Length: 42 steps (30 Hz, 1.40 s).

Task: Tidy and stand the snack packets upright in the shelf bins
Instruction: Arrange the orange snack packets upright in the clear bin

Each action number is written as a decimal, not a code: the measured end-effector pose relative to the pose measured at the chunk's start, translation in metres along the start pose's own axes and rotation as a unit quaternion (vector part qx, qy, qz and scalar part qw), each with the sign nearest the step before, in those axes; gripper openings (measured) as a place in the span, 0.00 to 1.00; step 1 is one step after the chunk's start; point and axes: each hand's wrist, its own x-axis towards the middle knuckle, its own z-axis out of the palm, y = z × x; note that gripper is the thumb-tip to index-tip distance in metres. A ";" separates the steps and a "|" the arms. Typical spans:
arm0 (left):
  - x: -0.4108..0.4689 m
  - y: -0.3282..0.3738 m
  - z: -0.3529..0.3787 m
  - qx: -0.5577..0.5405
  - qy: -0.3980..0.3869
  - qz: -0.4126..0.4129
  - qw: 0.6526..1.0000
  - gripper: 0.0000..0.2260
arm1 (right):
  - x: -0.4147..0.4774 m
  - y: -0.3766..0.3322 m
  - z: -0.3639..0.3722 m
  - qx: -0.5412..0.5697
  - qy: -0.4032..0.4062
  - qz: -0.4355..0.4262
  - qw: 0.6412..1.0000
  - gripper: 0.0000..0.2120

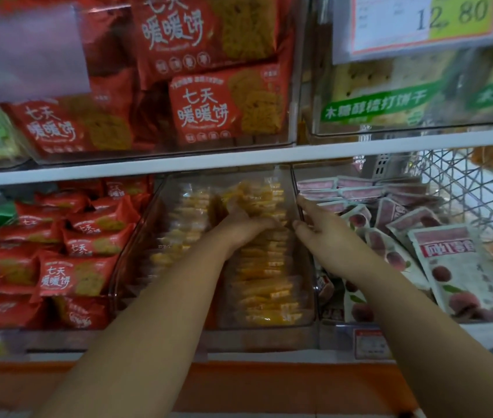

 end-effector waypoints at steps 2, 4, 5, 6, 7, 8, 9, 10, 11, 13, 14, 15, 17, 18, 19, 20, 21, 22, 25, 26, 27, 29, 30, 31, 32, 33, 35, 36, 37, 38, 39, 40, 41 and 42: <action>0.003 -0.001 0.001 -0.008 -0.001 0.004 1.000 0.51 | 0.001 0.003 -0.001 -0.001 -0.009 0.004 1.000 0.20; 0.004 -0.002 0.001 -0.009 -0.006 0.013 1.000 0.51 | 0.002 0.003 -0.001 0.002 -0.007 0.000 1.000 0.19; 0.005 -0.003 0.001 -0.007 -0.009 0.016 1.000 0.51 | 0.003 0.003 0.000 0.004 -0.005 -0.001 1.000 0.19; 0.006 -0.004 0.001 -0.003 -0.011 0.021 1.000 0.50 | 0.003 0.002 0.000 0.004 -0.003 -0.004 1.000 0.19; 0.006 -0.005 0.000 -0.001 -0.014 0.026 1.000 0.49 | 0.003 0.002 0.001 0.002 -0.002 -0.005 1.000 0.20; 0.005 -0.005 0.000 0.001 -0.018 0.028 0.999 0.48 | 0.003 0.001 0.002 0.003 -0.001 -0.008 1.000 0.20; 0.005 -0.005 -0.001 0.003 -0.025 0.029 0.999 0.48 | 0.003 0.001 0.002 0.007 0.000 -0.011 1.000 0.19; 0.004 -0.004 -0.002 0.006 -0.032 0.027 0.999 0.48 | 0.004 0.000 0.002 0.009 0.001 -0.014 1.000 0.20; 0.004 -0.004 -0.003 0.011 -0.037 0.024 0.999 0.48 | 0.004 0.001 0.002 0.009 0.002 -0.013 1.000 0.20; 0.003 -0.003 -0.004 0.016 -0.045 0.020 0.999 0.48 | 0.004 0.001 0.001 0.004 0.002 -0.011 1.000 0.20; 0.003 -0.003 -0.005 0.015 -0.049 0.019 0.999 0.47 | 0.004 0.001 0.000 0.003 0.002 -0.014 1.000 0.20; 0.005 -0.003 -0.005 0.013 -0.052 0.018 0.998 0.46 | 0.004 0.001 0.000 0.000 0.003 -0.017 1.000 0.20; 0.003 -0.003 -0.004 0.008 -0.054 0.009 0.998 0.44 | 0.006 0.001 0.001 -0.011 0.003 -0.020 1.000 0.20; 0.002 -0.002 -0.003 -0.001 -0.051 0.007 0.999 0.43 | 0.006 0.001 0.001 -0.016 0.000 -0.020 1.000 0.20; 0.001 -0.002 -0.001 -0.013 -0.045 0.007 0.999 0.43 | 0.007 0.001 0.001 -0.021 -0.001 -0.018 1.000 0.20; -0.002 -0.001 0.000 -0.025 -0.036 0.003 0.999 0.44 | 0.006 0.001 0.001 -0.024 -0.003 -0.015 1.000 0.21; -0.003 0.001 0.001 -0.032 -0.022 0.003 0.999 0.45 | 0.006 0.001 0.000 -0.025 -0.004 -0.011 1.000 0.21; -0.004 0.003 0.001 -0.032 -0.011 0.003 0.999 0.46 | 0.006 0.000 -0.001 -0.021 -0.005 -0.008 1.000 0.22; -0.013 0.007 -0.005 -0.047 0.019 -0.005 0.999 0.47 | 0.003 -0.002 -0.003 -0.004 -0.009 -0.001 1.000 0.20; -0.017 0.005 -0.008 -0.066 0.022 -0.014 0.997 0.47 | 0.002 -0.002 -0.004 -0.005 -0.011 -0.001 1.000 0.19; -0.026 0.002 -0.010 -0.079 0.023 -0.020 0.996 0.45 | 0.002 -0.002 -0.004 -0.009 -0.013 0.000 1.000 0.19; -0.055 -0.002 -0.012 -0.064 0.019 -0.015 0.998 0.36 | 0.000 -0.003 -0.004 -0.017 -0.013 0.005 1.000 0.18; -0.062 -0.009 -0.011 -0.037 0.019 -0.010 0.999 0.32 | 0.000 -0.004 -0.004 -0.017 -0.011 0.005 1.000 0.18; -0.074 -0.013 -0.011 -0.008 0.022 0.003 1.000 0.30 | 0.000 -0.004 -0.003 -0.014 -0.008 0.007 1.000 0.18; -0.082 -0.017 -0.010 0.006 0.020 0.014 1.000 0.29 | -0.001 -0.005 -0.003 -0.010 -0.009 0.011 1.000 0.18; -0.089 -0.018 -0.008 0.012 0.023 0.024 0.999 0.28 | -0.002 -0.006 -0.002 -0.006 -0.010 0.016 1.000 0.19; -0.094 -0.020 -0.003 -0.002 0.034 0.029 0.999 0.26 | -0.003 -0.008 -0.002 0.004 -0.013 0.024 1.000 0.19; -0.093 -0.022 0.000 -0.027 0.042 0.026 0.998 0.25 | -0.004 -0.008 -0.002 0.009 -0.013 0.025 1.000 0.18; -0.095 -0.023 0.004 -0.049 0.054 0.028 0.997 0.24 | -0.004 -0.008 -0.001 0.014 -0.011 0.025 1.000 0.17; -0.094 -0.024 0.009 -0.070 0.063 0.026 0.995 0.23 | -0.005 -0.009 -0.001 0.019 -0.009 0.024 1.000 0.17; -0.094 -0.023 0.013 -0.084 0.069 0.026 0.994 0.23 | -0.005 -0.009 -0.001 0.021 -0.007 0.022 1.000 0.16; -0.090 -0.024 0.018 -0.094 0.071 0.026 0.993 0.23 | -0.006 -0.009 -0.001 0.022 -0.007 0.020 1.000 0.16; -0.087 -0.024 0.021 -0.096 0.066 0.023 0.993 0.23 | -0.006 -0.008 -0.001 0.021 -0.008 0.021 1.000 0.16; -0.084 -0.024 0.022 -0.092 0.055 0.018 0.994 0.25 | -0.005 -0.008 -0.001 0.019 -0.009 0.021 1.000 0.16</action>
